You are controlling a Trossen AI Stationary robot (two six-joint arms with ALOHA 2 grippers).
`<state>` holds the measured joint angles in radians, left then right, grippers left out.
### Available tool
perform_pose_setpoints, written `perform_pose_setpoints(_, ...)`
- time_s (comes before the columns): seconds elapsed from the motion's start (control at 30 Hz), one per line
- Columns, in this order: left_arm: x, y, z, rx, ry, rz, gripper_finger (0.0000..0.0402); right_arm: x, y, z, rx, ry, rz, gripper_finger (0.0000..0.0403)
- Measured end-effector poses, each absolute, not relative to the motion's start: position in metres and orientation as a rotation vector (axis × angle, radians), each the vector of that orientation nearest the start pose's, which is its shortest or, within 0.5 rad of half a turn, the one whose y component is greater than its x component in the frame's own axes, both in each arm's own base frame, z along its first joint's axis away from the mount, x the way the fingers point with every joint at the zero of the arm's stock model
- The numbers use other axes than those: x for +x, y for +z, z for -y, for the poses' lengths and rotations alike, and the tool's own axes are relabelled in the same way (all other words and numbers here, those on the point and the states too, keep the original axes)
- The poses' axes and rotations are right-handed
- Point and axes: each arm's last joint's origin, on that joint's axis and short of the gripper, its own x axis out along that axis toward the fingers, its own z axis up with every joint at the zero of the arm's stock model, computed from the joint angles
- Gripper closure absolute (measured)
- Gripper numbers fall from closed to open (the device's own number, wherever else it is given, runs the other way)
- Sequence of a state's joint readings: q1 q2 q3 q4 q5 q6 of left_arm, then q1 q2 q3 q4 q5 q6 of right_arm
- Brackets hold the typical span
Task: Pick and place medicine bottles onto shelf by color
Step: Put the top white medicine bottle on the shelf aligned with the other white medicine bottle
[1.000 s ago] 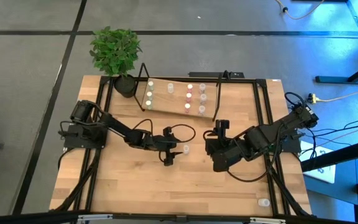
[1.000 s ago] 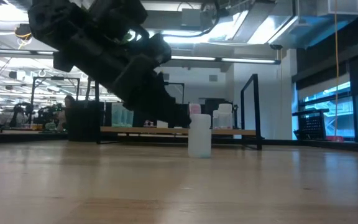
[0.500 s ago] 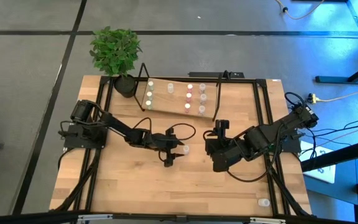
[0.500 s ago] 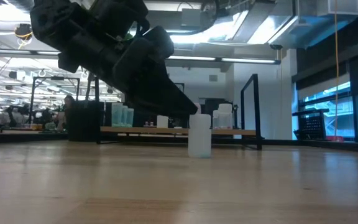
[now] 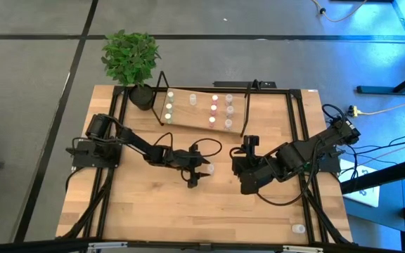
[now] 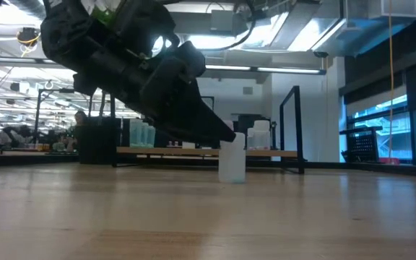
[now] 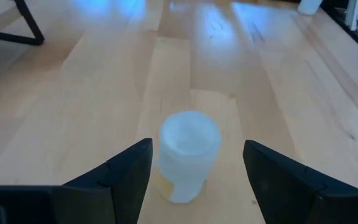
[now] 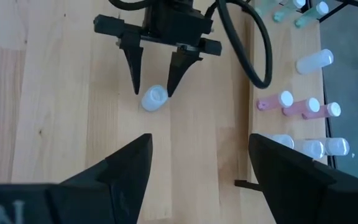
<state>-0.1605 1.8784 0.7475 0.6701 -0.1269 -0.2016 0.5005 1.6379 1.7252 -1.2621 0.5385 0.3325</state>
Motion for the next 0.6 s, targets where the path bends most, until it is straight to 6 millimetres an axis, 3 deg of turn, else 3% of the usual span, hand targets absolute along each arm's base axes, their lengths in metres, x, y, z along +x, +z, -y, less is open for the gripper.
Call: perform_pose_setpoints(0.6, 0.3427, 0.1190, 0.0501, -0.051, 0.034, -0.419, 0.0156, 0.2812, 0.3627, -0.1368, -0.280, -0.201, -0.986, 0.0136)
